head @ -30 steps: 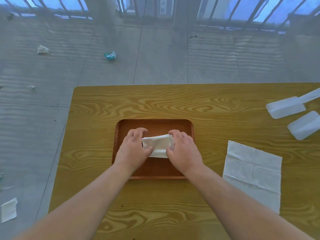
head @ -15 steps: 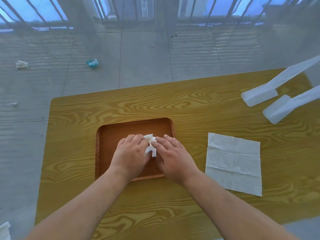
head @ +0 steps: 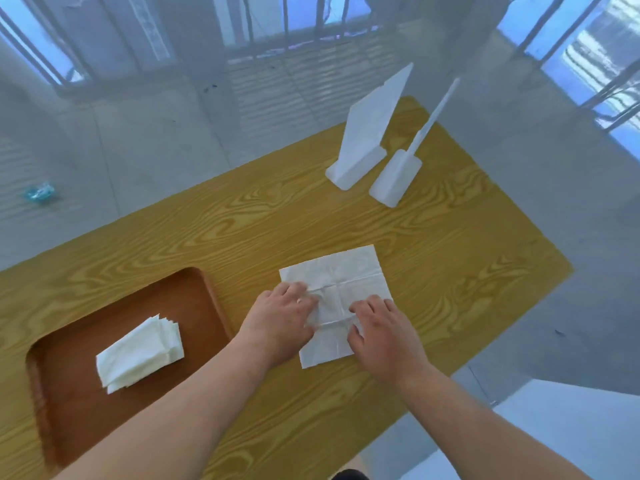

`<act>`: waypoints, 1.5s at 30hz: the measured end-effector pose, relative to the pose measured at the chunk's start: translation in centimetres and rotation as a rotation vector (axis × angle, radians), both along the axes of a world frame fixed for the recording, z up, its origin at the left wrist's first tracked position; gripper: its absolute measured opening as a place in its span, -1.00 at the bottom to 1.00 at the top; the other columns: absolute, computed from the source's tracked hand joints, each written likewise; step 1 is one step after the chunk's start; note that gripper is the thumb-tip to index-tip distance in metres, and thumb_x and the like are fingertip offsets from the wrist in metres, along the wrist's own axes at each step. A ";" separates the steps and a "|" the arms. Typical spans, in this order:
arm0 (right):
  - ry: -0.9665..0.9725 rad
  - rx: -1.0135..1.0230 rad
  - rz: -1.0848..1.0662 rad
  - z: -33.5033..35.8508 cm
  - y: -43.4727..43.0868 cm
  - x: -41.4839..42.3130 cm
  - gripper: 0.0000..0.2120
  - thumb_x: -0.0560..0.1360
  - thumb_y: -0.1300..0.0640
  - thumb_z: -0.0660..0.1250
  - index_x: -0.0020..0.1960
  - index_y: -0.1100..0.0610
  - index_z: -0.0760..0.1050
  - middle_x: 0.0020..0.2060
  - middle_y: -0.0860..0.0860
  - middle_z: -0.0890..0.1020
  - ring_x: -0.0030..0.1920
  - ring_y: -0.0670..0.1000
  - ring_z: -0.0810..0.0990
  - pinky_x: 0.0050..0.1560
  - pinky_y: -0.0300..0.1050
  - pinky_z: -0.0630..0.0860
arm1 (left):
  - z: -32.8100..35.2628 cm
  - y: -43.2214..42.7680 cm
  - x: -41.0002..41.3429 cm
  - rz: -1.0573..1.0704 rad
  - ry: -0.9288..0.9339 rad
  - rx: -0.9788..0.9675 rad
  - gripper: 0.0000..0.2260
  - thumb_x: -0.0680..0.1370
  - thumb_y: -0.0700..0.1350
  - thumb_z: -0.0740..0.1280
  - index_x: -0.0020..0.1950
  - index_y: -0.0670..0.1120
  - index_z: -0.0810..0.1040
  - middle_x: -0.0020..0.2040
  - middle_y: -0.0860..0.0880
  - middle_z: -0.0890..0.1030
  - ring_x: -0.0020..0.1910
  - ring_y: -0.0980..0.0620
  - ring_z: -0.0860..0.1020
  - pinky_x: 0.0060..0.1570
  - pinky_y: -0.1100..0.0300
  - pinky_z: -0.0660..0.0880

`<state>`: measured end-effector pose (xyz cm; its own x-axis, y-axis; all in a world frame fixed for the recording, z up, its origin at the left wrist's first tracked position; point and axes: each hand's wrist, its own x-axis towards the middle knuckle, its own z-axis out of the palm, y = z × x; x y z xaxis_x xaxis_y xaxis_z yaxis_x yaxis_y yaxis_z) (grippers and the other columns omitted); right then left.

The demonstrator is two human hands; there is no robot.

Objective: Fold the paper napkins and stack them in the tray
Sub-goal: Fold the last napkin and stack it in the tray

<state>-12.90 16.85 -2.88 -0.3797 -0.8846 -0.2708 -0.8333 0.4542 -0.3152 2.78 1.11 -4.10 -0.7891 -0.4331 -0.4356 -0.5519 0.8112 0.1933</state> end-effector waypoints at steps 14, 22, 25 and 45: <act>-0.032 0.065 -0.542 -1.3 -0.2 -3.5 -0.52 0.48 -0.25 0.42 0.18 0.08 0.46 0.03 -0.01 0.54 0.03 0.06 0.44 0.16 0.00 0.45 | 0.2 -2.1 -3.5 0.606 0.084 0.039 -0.41 0.52 0.39 0.36 0.29 -0.05 0.50 0.15 -0.01 0.56 0.13 -0.04 0.54 0.07 0.07 0.50; -0.063 0.046 -0.518 -1.9 -0.7 -3.9 -0.65 0.52 -0.24 0.42 0.08 0.00 0.49 -0.05 -0.06 0.49 -0.01 0.01 0.40 0.13 -0.02 0.46 | -0.5 -2.7 -5.0 0.640 0.142 0.340 -0.83 0.53 0.07 0.48 -0.16 0.05 0.55 -0.15 0.09 0.62 -0.19 0.08 0.56 -0.27 0.17 0.44; -0.073 0.053 -0.520 -1.8 -0.7 -3.9 -0.65 0.52 -0.23 0.41 0.09 0.01 0.48 -0.04 -0.05 0.50 0.00 0.03 0.41 0.14 0.00 0.47 | -0.1 -3.2 -5.0 0.873 0.272 0.697 -0.83 0.49 -0.03 0.54 -0.06 0.01 0.58 -0.18 0.09 0.61 -0.22 0.07 0.54 -0.24 0.17 0.47; -1.102 -0.130 -0.646 1.2 -2.9 -4.0 -0.25 0.27 -0.60 0.40 0.18 -0.05 0.68 0.03 -0.12 0.71 0.10 -0.09 0.66 0.13 -0.11 0.56 | 7.4 -5.1 -2.2 1.015 0.530 1.715 -0.55 0.53 -0.09 0.41 0.37 -0.27 0.61 0.28 -0.25 0.67 0.24 -0.23 0.66 0.24 -0.15 0.61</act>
